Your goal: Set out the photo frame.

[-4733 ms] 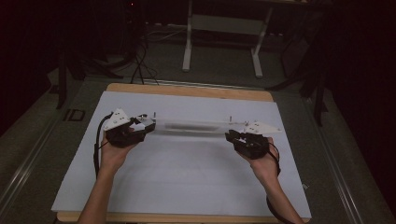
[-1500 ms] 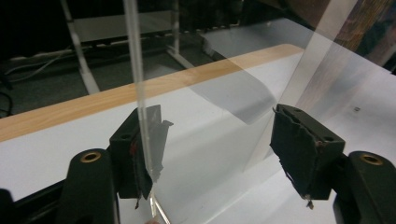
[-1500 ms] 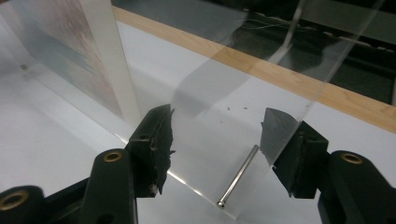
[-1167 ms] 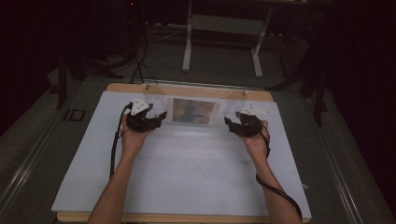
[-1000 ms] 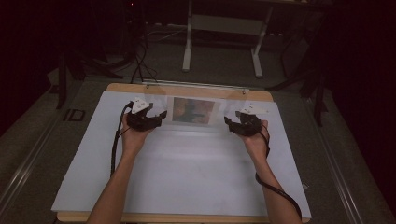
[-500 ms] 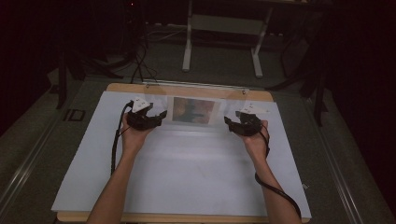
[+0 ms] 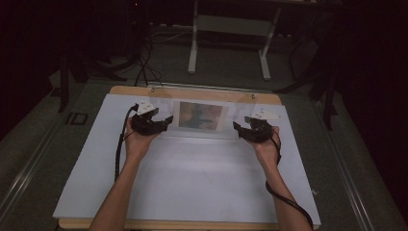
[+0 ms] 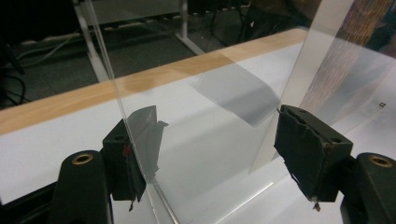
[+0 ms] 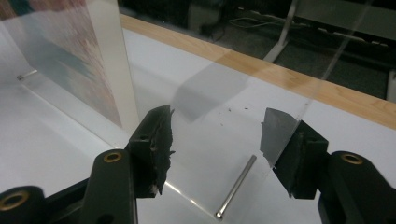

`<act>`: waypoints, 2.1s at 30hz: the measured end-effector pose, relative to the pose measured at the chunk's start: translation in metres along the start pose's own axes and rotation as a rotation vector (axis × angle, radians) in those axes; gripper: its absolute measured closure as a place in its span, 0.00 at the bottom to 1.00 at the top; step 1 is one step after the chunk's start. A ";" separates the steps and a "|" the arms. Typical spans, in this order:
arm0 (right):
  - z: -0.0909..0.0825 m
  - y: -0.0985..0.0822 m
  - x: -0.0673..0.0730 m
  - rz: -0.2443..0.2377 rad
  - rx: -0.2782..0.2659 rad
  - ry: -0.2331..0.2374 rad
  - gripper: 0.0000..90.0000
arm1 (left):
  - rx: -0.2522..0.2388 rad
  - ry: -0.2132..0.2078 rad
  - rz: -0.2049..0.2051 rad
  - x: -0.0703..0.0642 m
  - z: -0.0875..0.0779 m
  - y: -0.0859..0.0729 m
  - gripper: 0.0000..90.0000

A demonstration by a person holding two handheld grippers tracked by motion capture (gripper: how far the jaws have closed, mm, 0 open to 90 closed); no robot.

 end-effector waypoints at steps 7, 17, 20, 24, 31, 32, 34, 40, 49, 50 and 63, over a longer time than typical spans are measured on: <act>-0.014 -0.002 0.006 0.015 0.004 0.026 0.49 | 0.035 -0.007 -0.020 -0.007 -0.009 -0.005 0.33; -0.035 -0.006 0.016 0.043 0.011 0.049 0.49 | 0.070 0.004 -0.030 -0.024 -0.033 -0.009 0.33; -0.040 -0.007 0.019 0.045 0.013 0.054 0.49 | 0.073 0.006 -0.033 -0.026 -0.036 -0.010 0.33; -0.050 -0.009 0.025 0.052 0.012 0.063 0.48 | 0.088 0.012 -0.052 -0.036 -0.048 -0.016 0.33; -0.060 -0.012 0.031 0.061 0.005 0.074 0.48 | 0.107 0.014 -0.079 -0.042 -0.057 -0.024 0.33; -0.061 -0.012 0.032 0.062 0.003 0.073 0.48 | 0.112 0.015 -0.078 -0.042 -0.058 -0.024 0.33; -0.062 -0.013 0.033 0.066 0.001 0.073 0.48 | 0.117 0.017 -0.084 -0.043 -0.059 -0.026 0.33; -0.061 -0.019 0.036 0.071 0.010 0.088 0.48 | 0.136 0.021 -0.089 -0.044 -0.060 -0.032 0.33; -0.057 -0.029 0.036 0.091 0.016 0.107 0.48 | 0.133 0.036 -0.067 -0.047 -0.060 -0.036 0.33; -0.057 -0.029 0.037 0.089 0.013 0.107 0.48 | 0.131 0.041 -0.070 -0.047 -0.060 -0.036 0.33; -0.060 -0.030 0.039 0.077 0.011 0.108 0.48 | 0.145 0.036 -0.079 -0.048 -0.064 -0.038 0.33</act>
Point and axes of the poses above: each handheld gripper's, and its own axes: z roughly forward along the jaws, y roughly out of its top, x roughly to its left, the point moved 6 cm from there along z, roughly forward along the jaws, and after that the axes turned 10 degrees about -z, right-handed, at the moved point
